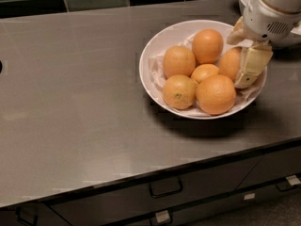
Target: Pick orange from white bowl
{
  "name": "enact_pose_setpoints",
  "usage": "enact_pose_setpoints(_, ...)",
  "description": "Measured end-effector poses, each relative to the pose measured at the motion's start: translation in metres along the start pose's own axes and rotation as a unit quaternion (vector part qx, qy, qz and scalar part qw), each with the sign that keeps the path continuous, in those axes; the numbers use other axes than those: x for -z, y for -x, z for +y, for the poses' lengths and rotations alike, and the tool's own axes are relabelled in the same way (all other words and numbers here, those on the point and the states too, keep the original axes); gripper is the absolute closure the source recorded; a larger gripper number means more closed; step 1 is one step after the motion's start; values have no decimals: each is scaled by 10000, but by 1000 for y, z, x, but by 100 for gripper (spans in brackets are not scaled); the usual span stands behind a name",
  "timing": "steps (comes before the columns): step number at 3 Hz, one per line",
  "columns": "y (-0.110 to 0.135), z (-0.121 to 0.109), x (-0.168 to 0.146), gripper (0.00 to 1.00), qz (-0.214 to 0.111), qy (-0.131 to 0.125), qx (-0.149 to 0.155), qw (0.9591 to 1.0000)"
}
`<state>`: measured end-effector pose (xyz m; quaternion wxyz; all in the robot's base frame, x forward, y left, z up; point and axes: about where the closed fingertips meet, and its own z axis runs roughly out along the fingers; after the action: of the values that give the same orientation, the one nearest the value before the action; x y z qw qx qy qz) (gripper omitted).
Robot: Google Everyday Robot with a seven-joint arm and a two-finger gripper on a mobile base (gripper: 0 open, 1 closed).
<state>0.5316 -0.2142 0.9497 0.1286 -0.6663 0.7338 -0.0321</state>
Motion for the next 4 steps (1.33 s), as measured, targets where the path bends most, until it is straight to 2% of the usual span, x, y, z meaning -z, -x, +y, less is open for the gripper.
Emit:
enact_pose_setpoints(1,-1,0,-4,23,-8,42,45,10000)
enact_pose_setpoints(4,-3,0,-8,33,-15,92,134,9999)
